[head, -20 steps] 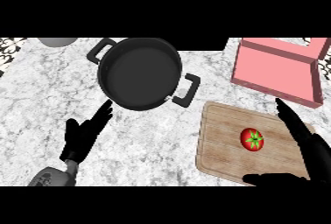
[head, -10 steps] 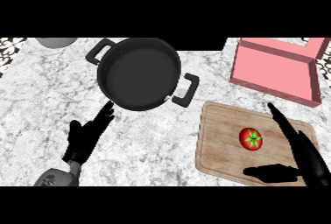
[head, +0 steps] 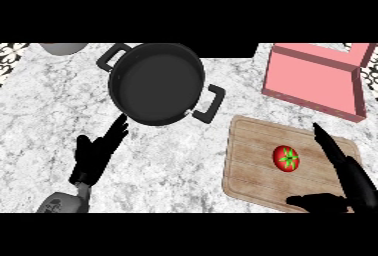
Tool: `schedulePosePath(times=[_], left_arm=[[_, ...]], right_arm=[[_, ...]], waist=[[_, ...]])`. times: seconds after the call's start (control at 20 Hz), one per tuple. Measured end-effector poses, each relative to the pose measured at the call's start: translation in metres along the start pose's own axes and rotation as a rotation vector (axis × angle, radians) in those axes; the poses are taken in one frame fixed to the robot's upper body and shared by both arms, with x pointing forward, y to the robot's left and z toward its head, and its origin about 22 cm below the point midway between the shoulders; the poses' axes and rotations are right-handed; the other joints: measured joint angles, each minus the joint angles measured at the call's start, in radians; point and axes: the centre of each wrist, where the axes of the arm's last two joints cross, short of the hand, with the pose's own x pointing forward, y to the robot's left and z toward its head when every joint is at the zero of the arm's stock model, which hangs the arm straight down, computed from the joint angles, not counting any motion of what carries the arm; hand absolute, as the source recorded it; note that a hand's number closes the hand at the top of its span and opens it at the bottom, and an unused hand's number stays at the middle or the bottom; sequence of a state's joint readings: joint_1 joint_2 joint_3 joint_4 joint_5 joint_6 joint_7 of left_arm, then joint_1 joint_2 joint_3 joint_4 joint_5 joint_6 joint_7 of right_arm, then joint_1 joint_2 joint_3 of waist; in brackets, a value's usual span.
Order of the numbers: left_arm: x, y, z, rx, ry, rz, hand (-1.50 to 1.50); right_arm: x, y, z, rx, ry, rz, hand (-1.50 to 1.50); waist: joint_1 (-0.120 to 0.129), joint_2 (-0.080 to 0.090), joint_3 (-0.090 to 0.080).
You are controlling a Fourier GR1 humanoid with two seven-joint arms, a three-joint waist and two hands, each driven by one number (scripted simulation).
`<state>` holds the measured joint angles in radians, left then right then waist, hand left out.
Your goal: Pick the tomato from the cutting board and place it in the pot
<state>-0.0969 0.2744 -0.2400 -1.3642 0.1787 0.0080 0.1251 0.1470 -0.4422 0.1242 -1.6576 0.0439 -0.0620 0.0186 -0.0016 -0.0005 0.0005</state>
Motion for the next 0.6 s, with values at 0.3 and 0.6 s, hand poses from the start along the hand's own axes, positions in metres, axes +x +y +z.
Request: schedulePosePath(times=[0.3,0.6], left_arm=[[0.0,0.005,0.004,-0.009,-0.001,0.001,0.0],[-0.007,0.003,-0.002,-0.016,-0.014,-0.006,0.0]], right_arm=[[-0.021,0.001,-0.006,0.028,-0.059,-0.152,-1.5],[-0.041,0.017,-0.018,0.05,-0.052,-0.259,-1.5]], waist=[[0.002,0.0,0.0],[0.002,-0.001,0.002]])
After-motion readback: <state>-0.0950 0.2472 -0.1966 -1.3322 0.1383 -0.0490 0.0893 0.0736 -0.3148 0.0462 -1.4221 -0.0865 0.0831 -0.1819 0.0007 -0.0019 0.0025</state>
